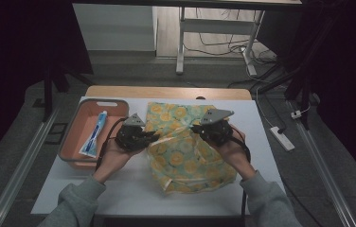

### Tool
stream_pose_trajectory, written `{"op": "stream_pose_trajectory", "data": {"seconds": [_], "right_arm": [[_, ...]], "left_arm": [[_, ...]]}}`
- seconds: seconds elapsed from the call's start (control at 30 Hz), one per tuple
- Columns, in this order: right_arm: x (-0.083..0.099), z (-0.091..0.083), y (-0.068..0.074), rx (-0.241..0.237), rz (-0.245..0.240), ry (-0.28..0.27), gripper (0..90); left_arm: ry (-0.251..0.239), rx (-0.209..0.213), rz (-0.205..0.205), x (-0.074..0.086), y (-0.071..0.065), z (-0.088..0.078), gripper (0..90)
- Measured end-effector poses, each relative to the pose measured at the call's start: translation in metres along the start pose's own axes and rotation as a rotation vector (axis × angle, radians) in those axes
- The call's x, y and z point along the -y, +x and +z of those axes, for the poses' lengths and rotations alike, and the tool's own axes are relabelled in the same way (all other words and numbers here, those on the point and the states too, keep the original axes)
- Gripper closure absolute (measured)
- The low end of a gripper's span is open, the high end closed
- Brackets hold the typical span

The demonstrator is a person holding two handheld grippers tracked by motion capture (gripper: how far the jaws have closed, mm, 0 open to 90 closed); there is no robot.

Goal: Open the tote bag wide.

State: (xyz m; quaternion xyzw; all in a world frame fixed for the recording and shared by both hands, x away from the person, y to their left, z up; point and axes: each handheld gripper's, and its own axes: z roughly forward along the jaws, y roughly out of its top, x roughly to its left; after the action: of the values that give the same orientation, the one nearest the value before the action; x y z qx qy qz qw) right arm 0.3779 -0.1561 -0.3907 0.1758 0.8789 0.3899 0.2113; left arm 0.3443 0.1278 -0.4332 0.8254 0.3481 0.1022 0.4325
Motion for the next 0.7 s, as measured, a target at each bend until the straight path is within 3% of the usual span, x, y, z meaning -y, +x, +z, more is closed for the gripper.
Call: {"op": "stream_pose_trajectory", "data": {"seconds": [0.07,0.1,0.17,0.23,0.3,0.33,0.43,0.5,0.6,0.7], "right_arm": [[0.001,0.011,-0.007,-0.029,0.011,0.047,88.0],[0.003,0.017,-0.009,-0.035,0.007,0.065,82.0],[0.009,0.024,-0.009,-0.026,-0.002,0.111,62.3],[0.017,0.026,-0.006,0.009,-0.006,0.107,46.2],[0.024,0.026,-0.005,-0.002,0.008,0.123,35.1],[0.028,0.027,-0.005,-0.025,0.016,0.132,32.0],[0.036,0.029,-0.002,-0.029,0.013,0.149,28.2],[0.037,0.035,-0.002,0.006,-0.008,0.166,26.8],[0.032,0.036,-0.006,0.055,-0.022,0.126,25.1],[0.023,0.036,-0.012,0.068,-0.051,0.111,22.1]], "left_arm": [[0.023,0.001,0.003,0.001,0.0,0.004,85.5],[0.023,0.001,0.003,0.001,0.0,0.004,87.5],[0.043,0.0,0.004,0.002,0.001,0.007,88.2],[0.044,0.0,0.004,0.002,0.001,0.007,88.3],[0.037,0.001,-0.002,0.002,0.002,0.007,88.3],[0.035,0.002,-0.004,0.002,0.002,0.007,88.3],[0.033,0.007,-0.008,0.002,0.002,0.007,88.3],[0.041,0.013,-0.004,0.001,0.001,0.009,88.3],[0.044,0.018,-0.003,0.001,0.001,0.01,88.3],[0.042,0.023,-0.004,0.001,0.002,0.009,88.3]]}}
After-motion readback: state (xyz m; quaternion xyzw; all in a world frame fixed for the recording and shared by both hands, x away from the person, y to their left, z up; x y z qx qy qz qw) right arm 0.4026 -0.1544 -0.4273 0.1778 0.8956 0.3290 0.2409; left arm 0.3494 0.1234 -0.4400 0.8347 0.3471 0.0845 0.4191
